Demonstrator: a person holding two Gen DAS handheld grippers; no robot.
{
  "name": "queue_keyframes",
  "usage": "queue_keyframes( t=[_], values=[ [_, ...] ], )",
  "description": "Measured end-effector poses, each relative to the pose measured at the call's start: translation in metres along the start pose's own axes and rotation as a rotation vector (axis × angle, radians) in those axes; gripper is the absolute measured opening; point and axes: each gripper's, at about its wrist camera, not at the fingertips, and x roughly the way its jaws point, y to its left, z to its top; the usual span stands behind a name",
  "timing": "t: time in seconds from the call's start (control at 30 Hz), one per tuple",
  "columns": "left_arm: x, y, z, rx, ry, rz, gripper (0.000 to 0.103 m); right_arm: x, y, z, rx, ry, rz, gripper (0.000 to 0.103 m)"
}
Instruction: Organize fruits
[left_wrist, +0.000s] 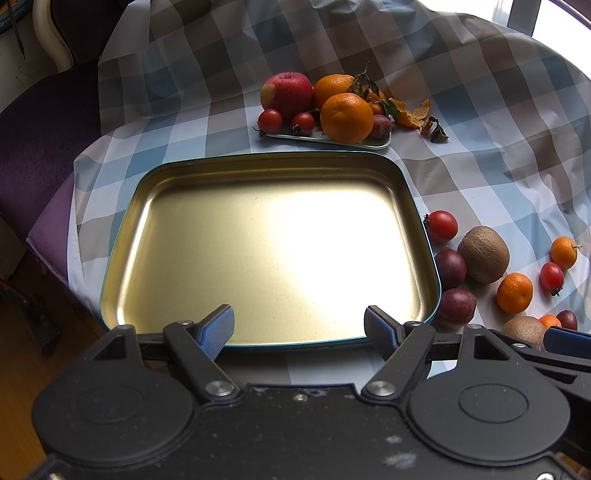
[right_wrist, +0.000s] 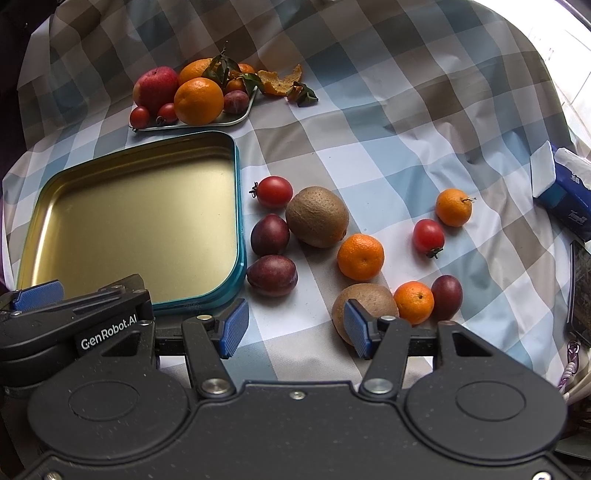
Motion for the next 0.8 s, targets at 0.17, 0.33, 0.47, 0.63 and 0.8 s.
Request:
queue_keyframes(
  t=[0.17,0.33,0.47,0.63,0.8],
  values=[
    [0.000,0.000,-0.001,-0.001,0.002,-0.001,0.080,0.002,0.000,0.000,0.001,0.009,0.004,0.061],
    [0.002,0.000,-0.001,0.005,0.010,0.001,0.079,0.007,-0.003,0.001,0.007,0.023,-0.004,0.061],
    [0.002,-0.004,0.000,0.020,0.017,-0.006,0.079,0.013,-0.013,0.002,0.040,0.043,-0.015,0.061],
    [0.004,-0.016,-0.001,0.065,0.024,-0.007,0.079,0.020,-0.027,0.004,0.069,0.055,-0.052,0.061],
    [0.005,-0.031,-0.001,0.098,0.043,-0.055,0.078,0.026,-0.044,0.001,0.101,0.070,-0.092,0.061]
  ],
)
